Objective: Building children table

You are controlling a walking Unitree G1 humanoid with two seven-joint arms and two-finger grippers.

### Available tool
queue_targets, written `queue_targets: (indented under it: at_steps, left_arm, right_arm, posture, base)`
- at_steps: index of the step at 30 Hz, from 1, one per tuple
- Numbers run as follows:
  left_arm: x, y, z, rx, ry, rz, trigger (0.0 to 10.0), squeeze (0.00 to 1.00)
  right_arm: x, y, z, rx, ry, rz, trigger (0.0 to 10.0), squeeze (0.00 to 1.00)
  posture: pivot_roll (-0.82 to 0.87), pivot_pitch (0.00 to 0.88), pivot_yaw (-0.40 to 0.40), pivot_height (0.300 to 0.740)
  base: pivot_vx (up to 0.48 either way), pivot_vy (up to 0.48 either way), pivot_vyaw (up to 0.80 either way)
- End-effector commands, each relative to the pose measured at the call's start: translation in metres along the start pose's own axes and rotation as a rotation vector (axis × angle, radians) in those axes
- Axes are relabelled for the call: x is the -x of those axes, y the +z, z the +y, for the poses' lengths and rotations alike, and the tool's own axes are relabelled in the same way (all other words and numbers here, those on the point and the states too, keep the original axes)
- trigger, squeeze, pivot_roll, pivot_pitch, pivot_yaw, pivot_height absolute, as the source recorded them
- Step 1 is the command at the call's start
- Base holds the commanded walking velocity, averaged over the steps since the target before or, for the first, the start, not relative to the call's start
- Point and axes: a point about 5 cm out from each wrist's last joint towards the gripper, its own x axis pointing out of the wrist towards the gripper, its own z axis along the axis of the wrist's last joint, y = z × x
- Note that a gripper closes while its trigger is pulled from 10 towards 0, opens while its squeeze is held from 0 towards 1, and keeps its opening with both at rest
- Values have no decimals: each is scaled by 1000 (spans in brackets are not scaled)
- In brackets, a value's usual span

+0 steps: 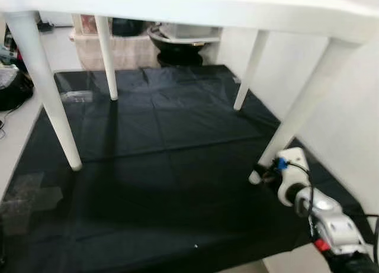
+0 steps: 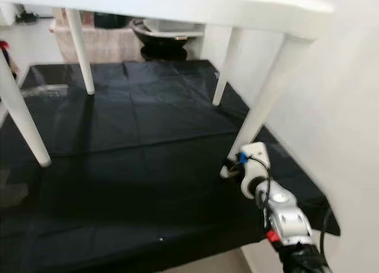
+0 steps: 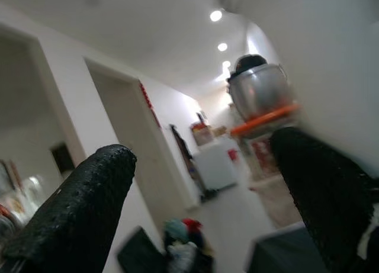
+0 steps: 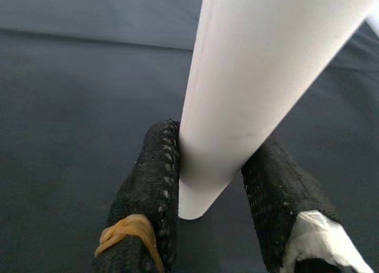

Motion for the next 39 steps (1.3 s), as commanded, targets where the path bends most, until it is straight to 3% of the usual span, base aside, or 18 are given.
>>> queue_targets:
  at_steps: [1, 2, 3, 6, 8, 11, 13, 19, 23, 25, 28, 29, 30, 31, 36, 39]
  left_arm:
    - [-2, 21, -31, 23, -124, -98, 10000, 357]
    - [6, 18, -42, 62, -148, -84, 10000, 353]
    - [15, 16, -54, 106, -172, -65, 10000, 353]
    - [15, 16, -54, 106, -172, -65, 10000, 353]
    - [39, 12, -82, 144, -260, -35, 10000, 282]
    - [49, 12, -92, 156, -294, -21, 10000, 275]
    - [59, 12, -103, 194, -332, 2, 10000, 259]
    - [66, 17, -105, 223, -341, 38, 10000, 259]
    - [75, 17, -111, 249, -367, 79, 10000, 196]
    - [85, 14, -117, 258, -395, 125, 10000, 145]
    - [87, 14, -118, 258, -400, 131, 10000, 145]
    - [96, 11, -125, 257, -425, 155, 10000, 98]
    - [98, 11, -127, 257, -431, 162, 10000, 98]
    - [102, 10, -129, 258, -442, 174, 10000, 35]
    - [105, 9, -131, 260, -451, 188, 10000, 35]
    - [114, 8, -139, 277, -468, 220, 10000, 0]
  right_arm:
    - [-8, 13, 39, 71, 197, -52, 10000, 0]
    - [-7, 11, 40, 70, 187, -50, 10000, 0]
    - [-6, 10, 38, 49, 155, -66, 10000, 1000]
    - [-6, 10, 38, 49, 155, -66, 10000, 1000]
    - [-3, 9, 32, 35, 63, -101, 10000, 1000]
    - [1, 12, 27, 35, 10, -125, 10000, 1000]
    - [9, 18, 12, 60, -107, -173, 10000, 1000]
    - [18, 21, 0, 46, -190, -177, 10000, 1000]
    - [38, 15, -10, 31, -205, -203, 10000, 1000]
    - [52, 10, -2, 36, -117, -216, 10000, 1000]
    - [54, 9, 0, 38, -104, -216, 10000, 1000]
    - [64, 9, 24, 31, 82, -213, 10000, 1000]
    - [67, 10, 30, 27, 135, -212, 10000, 1000]
    - [74, 11, 43, -10, 266, -194, 10000, 1000]
    - [83, 12, 56, -55, 403, -170, 10000, 1000]
    - [81, 32, 54, -136, 462, -260, 10000, 1000]
  posture:
    - [106, 0, -118, 740]
    - [106, 0, -118, 740]
    - [106, 0, -118, 740]
    - [106, 0, -118, 740]
    - [103, 0, -114, 740]
    - [101, 0, -112, 740]
    - [97, 0, -110, 740]
    - [97, 0, -109, 740]
    - [87, 0, -100, 740]
    - [82, 0, -99, 740]
    - [82, 0, -99, 740]
    - [78, 0, -98, 740]
    - [78, 0, -98, 740]
    - [77, 0, -97, 740]
    - [77, 0, -97, 740]
    - [88, 0, -106, 740]
  base:
    - [0, 0, 0]
    - [0, 0, 0]
    - [0, 0, 0]
    - [0, 0, 0]
    - [0, 0, 0]
    - [0, 0, 0]
    - [0, 0, 0]
    - [0, 0, 0]
    - [0, 0, 0]
    - [0, 0, 0]
    - [0, 0, 0]
    - [0, 0, 0]
    - [0, 0, 0]
    - [0, 0, 0]
    - [0, 0, 0]
    - [0, 0, 0]
